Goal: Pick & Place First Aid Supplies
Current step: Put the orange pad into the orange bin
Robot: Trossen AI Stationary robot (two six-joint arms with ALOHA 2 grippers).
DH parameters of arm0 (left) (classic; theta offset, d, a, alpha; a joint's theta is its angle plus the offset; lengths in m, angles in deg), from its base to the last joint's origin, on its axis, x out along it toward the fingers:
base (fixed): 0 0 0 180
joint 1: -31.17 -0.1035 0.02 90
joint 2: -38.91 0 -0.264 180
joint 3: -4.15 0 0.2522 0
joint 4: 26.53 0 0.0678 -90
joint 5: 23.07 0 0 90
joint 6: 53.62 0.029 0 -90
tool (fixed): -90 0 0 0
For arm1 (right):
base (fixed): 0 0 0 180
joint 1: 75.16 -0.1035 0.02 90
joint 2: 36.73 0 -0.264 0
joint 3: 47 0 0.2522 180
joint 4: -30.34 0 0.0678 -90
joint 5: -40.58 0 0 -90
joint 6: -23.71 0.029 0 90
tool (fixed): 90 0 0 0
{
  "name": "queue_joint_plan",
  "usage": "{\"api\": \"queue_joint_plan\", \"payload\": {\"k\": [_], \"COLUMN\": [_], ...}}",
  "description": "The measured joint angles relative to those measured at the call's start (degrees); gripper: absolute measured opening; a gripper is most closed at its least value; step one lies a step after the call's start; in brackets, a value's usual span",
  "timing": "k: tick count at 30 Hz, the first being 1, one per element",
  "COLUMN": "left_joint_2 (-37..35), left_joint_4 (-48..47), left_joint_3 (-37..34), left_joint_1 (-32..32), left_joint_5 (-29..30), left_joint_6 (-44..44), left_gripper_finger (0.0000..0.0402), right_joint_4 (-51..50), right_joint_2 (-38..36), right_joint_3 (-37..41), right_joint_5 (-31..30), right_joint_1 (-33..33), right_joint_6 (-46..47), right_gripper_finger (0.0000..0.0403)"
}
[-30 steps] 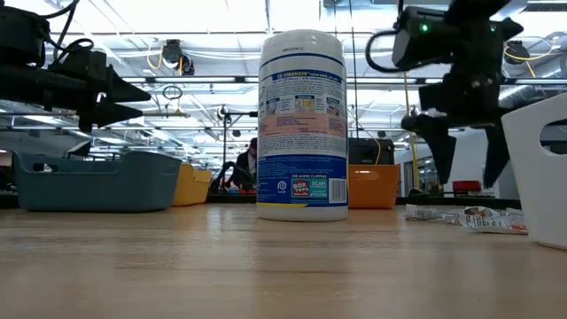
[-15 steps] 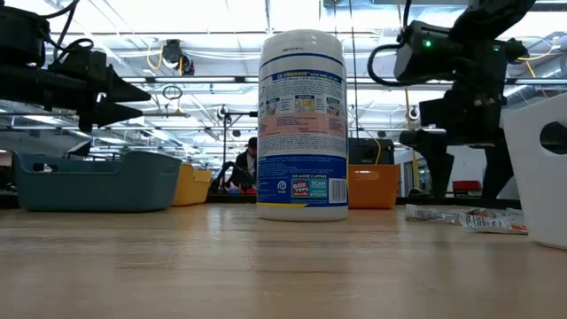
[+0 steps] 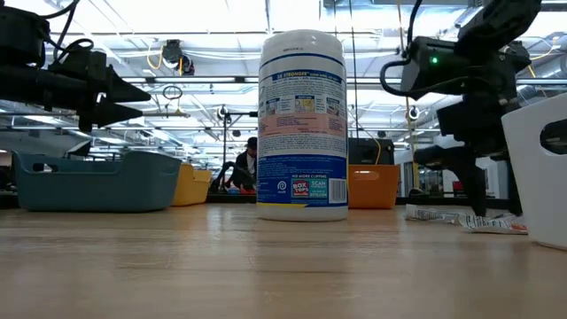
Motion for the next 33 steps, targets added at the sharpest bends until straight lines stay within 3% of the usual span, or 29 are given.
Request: {"api": "queue_joint_plan", "payload": {"k": [8, 13, 20, 33], "left_joint_2": [-0.02, 0.00, -0.01, 0.00], "left_joint_4": [0.00, 0.01, 0.00, 0.00], "left_joint_3": [0.00, 0.00, 0.01, 0.00], "left_joint_1": [0.01, -0.01, 0.00, 0.00], "left_joint_5": [0.00, 0.00, 0.00, 0.00], "left_joint_6": [0.00, 0.00, 0.00, 0.00], "left_gripper_finger": [0.0306, 0.0306, 0.0306, 0.0306], "right_joint_4": [2.65, 1.58, -6.48, -17.71], "right_joint_2": [0.23, 0.08, -0.26, -0.34], "right_joint_3": [0.23, -1.92, -11.45, -26.89], "right_joint_5": [-0.16, -0.08, -1.63, -1.44], "right_joint_1": [0.86, 1.81, 4.95, 14.75], "right_joint_6": [0.01, 4.06, 12.17, 13.72], "right_gripper_finger": [0.0009, 0.0011, 0.0003, 0.0001]}}
